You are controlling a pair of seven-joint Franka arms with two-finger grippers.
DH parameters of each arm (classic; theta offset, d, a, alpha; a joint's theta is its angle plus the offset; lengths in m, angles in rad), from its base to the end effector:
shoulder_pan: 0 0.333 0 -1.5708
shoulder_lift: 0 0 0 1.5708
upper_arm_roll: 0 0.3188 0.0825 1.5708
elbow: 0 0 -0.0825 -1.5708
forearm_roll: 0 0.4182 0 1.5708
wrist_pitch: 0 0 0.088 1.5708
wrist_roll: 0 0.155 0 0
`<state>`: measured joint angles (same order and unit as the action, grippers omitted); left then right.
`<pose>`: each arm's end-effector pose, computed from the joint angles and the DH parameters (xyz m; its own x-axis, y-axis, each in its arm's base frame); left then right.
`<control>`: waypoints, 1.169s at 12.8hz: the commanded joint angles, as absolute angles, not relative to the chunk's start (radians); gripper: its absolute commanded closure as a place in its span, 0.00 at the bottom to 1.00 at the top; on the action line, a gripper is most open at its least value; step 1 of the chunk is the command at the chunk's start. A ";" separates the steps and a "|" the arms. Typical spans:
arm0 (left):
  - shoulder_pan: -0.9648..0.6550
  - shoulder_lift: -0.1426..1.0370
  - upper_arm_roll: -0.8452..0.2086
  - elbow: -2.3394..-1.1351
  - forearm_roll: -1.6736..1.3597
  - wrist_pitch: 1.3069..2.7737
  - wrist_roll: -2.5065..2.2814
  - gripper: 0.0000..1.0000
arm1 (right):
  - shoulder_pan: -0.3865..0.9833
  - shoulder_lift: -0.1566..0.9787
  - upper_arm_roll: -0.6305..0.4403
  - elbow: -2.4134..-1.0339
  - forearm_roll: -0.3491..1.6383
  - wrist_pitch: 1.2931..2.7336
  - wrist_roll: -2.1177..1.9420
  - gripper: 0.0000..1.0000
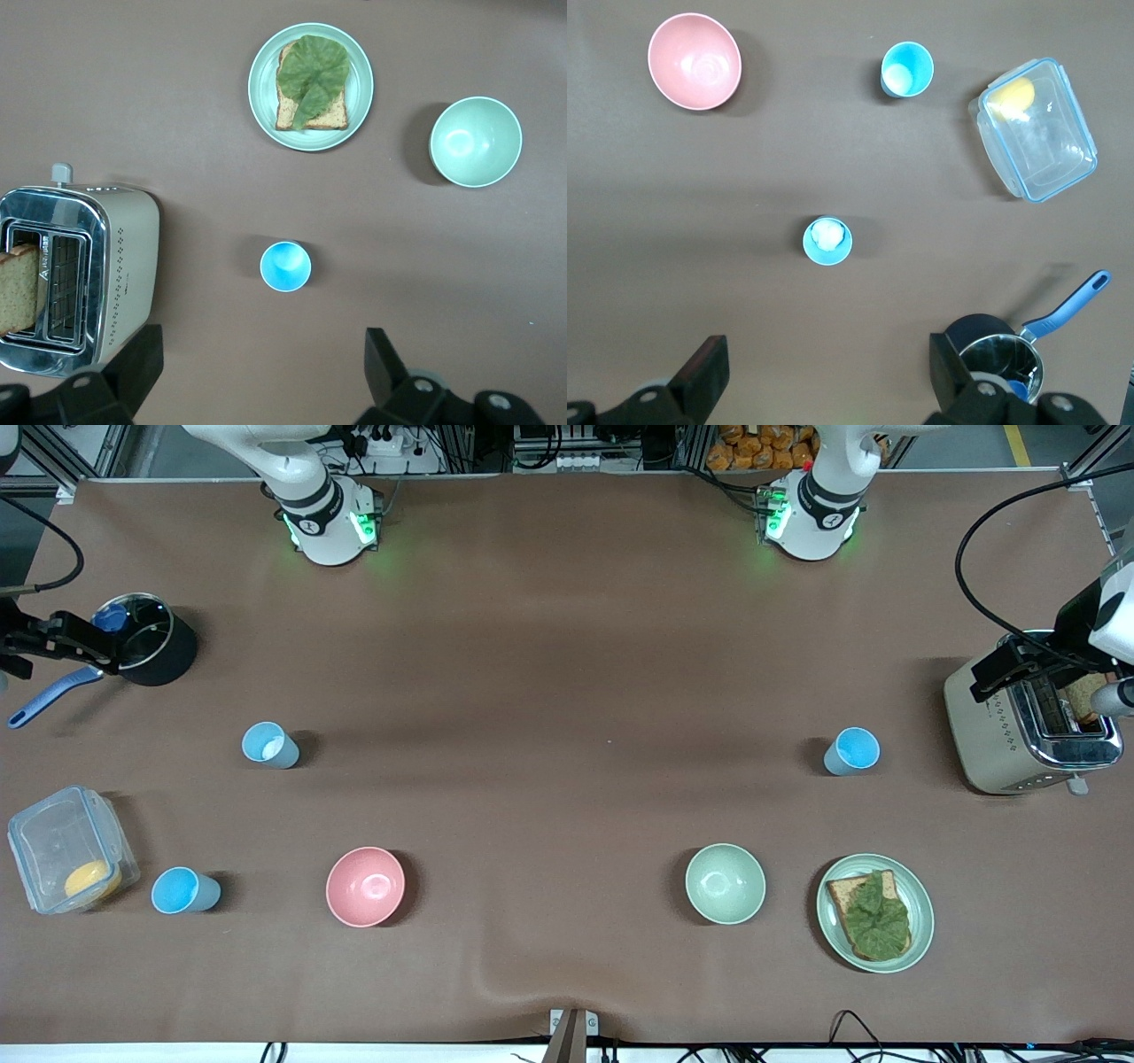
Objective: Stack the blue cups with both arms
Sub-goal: 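Reach the left gripper toward the blue cup beside the toaster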
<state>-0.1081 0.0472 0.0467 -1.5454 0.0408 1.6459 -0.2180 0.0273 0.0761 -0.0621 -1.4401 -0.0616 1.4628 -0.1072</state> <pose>0.6127 -0.0322 0.5710 0.9864 0.1527 0.0613 0.1548 -0.9875 -0.0305 0.5985 -0.0296 0.5908 0.9961 0.0655 -0.0598 0.0691 -0.9958 0.0601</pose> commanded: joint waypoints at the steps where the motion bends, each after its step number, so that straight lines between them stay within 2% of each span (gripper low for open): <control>1: -0.112 0.044 0.046 -1.539 0.037 1.618 -0.206 0.00 | 0.006 0.048 -0.048 -1.482 -0.023 1.465 -0.063 0.00; 7: -0.103 0.046 0.048 -1.532 0.029 1.582 -0.130 0.00 | 0.017 0.044 -0.048 -1.482 -0.021 1.454 -0.014 0.00; 10: -0.100 0.060 0.048 -1.572 0.031 1.588 -0.106 0.00 | 0.017 0.046 -0.046 -1.480 -0.021 1.447 -0.014 0.00; 13: -0.098 0.060 0.052 -1.664 0.043 1.688 -0.106 0.00 | 0.018 0.049 -0.046 -1.477 -0.021 1.443 -0.014 0.00; 15: -0.084 0.049 0.051 -1.796 0.055 1.829 -0.106 0.00 | 0.026 0.052 -0.046 -1.474 -0.021 1.442 -0.015 0.00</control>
